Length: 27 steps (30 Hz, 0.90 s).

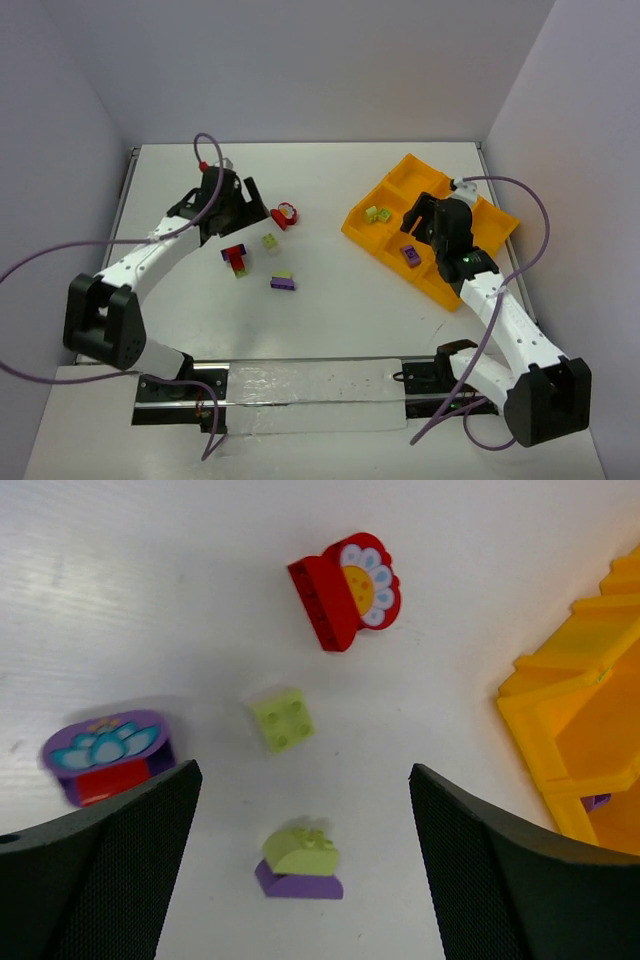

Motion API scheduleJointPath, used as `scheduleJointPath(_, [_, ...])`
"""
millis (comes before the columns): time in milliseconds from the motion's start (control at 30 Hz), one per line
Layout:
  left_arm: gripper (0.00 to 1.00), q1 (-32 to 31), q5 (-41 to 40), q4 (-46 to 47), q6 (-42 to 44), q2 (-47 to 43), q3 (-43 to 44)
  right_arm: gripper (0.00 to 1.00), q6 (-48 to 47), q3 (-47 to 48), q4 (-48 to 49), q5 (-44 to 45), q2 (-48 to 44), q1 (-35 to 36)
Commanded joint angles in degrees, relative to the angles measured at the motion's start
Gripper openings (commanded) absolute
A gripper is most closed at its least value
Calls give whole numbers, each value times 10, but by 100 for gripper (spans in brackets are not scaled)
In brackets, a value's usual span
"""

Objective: Sort the legos into containers by color

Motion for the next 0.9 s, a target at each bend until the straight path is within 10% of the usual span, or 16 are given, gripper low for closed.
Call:
scheduleJointPath(0, [91,-27,9,39,-3,80,70,74,-28,45,-16,-20,-34,38])
scheduleJointPath(367, [80,-77,-104,-26,-30,233,198,74,-31,53,-32,-10,-18,83])
scheduleJointPath(867, [80,-136,-365,-219,-213,-9,35,74,-15,43,-12,-33,-5,93])
